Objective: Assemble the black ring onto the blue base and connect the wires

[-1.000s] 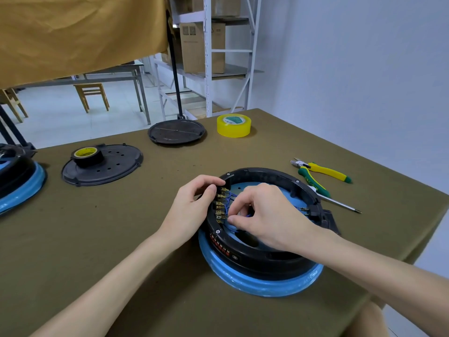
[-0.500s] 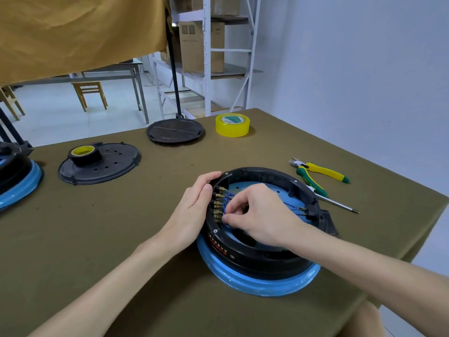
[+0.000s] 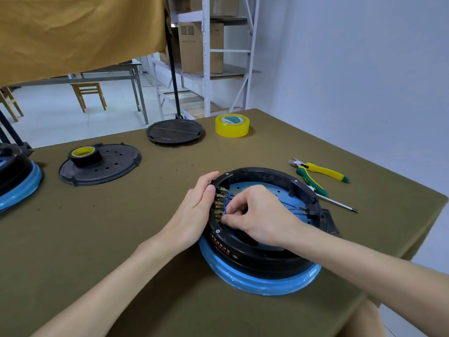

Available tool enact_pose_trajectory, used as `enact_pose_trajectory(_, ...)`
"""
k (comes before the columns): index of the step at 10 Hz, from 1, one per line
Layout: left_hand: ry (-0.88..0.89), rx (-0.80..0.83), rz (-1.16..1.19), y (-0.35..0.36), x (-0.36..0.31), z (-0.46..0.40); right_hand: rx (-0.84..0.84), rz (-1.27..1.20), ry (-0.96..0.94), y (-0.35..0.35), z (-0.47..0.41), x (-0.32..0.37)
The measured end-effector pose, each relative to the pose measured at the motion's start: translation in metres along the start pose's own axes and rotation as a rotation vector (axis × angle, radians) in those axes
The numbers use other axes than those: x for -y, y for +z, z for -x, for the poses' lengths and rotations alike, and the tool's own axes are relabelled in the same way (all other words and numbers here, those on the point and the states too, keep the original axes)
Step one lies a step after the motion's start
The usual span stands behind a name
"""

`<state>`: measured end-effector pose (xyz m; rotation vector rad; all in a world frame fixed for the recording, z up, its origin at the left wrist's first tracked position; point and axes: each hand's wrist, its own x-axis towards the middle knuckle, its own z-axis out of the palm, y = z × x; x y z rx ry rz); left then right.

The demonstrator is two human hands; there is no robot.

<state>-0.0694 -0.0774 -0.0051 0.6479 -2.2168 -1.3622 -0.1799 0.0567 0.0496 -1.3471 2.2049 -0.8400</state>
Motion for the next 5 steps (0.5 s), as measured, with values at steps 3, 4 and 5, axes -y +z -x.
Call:
enact_pose_trajectory(3,-0.058,0.012,-0.025,0.0022,0.0035,0.0005,-0.05,0.031,-0.026,-0.0015,-0.002,-0.0052)
enact_pose_trajectory(4,-0.044,0.003,-0.042,0.0023,0.0017,0.001,-0.07,0.074,-0.043,-0.0005,0.0001,-0.0012)
enact_pose_trajectory(5,0.022,-0.095,0.079,0.0052,0.0003,0.003,-0.096,0.109,-0.085,-0.0033,0.0042,-0.0038)
